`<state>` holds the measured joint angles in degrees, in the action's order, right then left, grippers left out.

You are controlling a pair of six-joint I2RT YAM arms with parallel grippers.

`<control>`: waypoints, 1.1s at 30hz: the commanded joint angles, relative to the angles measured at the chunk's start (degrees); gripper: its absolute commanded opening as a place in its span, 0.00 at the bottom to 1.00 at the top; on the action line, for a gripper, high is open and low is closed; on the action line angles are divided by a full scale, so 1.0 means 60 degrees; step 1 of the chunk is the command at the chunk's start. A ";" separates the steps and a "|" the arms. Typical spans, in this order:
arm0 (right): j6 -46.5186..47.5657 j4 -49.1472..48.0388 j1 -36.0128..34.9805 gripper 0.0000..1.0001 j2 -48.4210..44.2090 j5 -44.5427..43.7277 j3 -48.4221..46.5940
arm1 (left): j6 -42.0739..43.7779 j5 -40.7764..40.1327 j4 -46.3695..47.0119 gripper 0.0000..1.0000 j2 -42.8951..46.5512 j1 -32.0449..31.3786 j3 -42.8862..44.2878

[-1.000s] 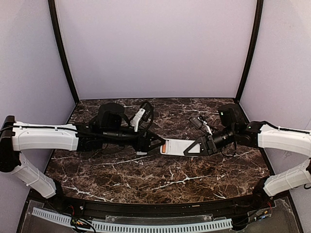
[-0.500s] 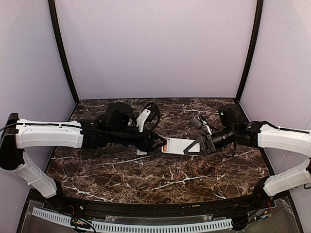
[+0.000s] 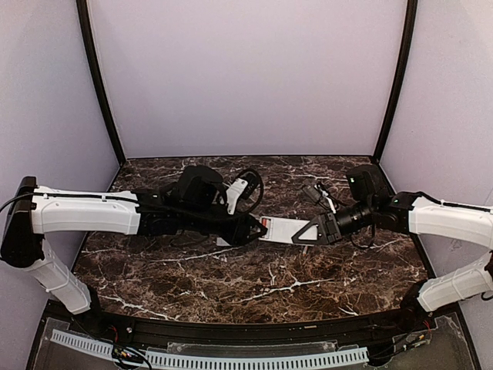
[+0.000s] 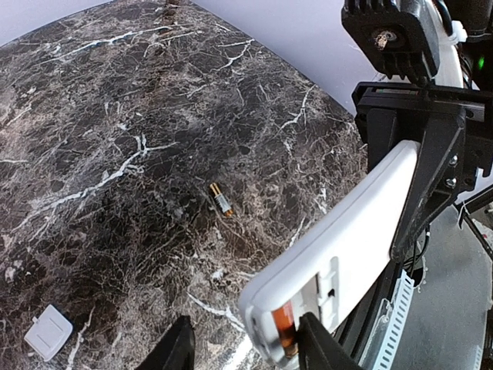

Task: Load the batteries into the remote control
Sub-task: Load the battery into the battery compartment, then pick up the battery from the center of the board.

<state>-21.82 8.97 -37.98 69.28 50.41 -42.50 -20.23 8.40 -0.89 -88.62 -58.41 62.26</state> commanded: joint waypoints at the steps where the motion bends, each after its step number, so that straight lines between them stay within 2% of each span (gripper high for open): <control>1: -0.0063 -0.0280 0.0100 0.00 -0.0184 0.0284 -0.0142 | 0.0061 -0.0795 -0.0921 0.42 -0.0094 0.0050 0.0196; 4: -0.0054 -0.0280 0.0126 0.00 -0.0172 0.0313 -0.0138 | 0.0068 -0.0775 -0.0871 0.41 -0.0160 0.0048 0.0332; 8: -0.0042 -0.0254 0.0227 0.00 -0.0164 0.0253 -0.0092 | 0.0109 -0.0614 -0.0428 0.61 -0.0048 0.0049 0.0341; 9: -0.0038 -0.0223 0.0339 0.00 -0.0188 0.0200 -0.0052 | 0.0121 -0.0585 -0.0257 0.63 0.0037 0.0043 0.0285; 12: -0.0048 -0.0118 0.0992 0.00 -0.0314 0.0189 0.0138 | 0.0255 -0.0981 0.0438 0.79 0.0574 0.0077 0.0075; 14: 0.0003 0.0067 0.1544 0.00 -0.0415 0.0189 0.0215 | 0.0462 -0.1233 0.0548 0.82 0.0779 0.0107 0.0074; 17: 0.0155 0.0407 0.2372 0.00 -0.0589 0.0167 0.0299 | 0.0768 -0.1767 0.0458 0.83 0.0823 0.0143 0.0215; 21: 0.0457 0.0757 0.3458 0.00 -0.0865 0.0385 0.0358 | 0.0974 -0.1722 -0.0047 0.82 0.0247 0.0162 0.0754; 25: 0.0543 0.0942 0.4054 0.00 -0.1188 0.0289 0.0458 | 0.0925 -0.1457 -0.0309 0.81 -0.0734 0.0126 0.1289; 33: 0.0022 0.0913 0.5436 0.00 -0.1880 0.0006 0.1062 | 0.0994 -0.1546 -0.0547 0.77 -0.3304 -0.0588 0.2855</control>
<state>-20.36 14.61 -8.47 60.18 51.18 -37.80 -14.94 -0.73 -0.86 -103.37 -59.81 74.72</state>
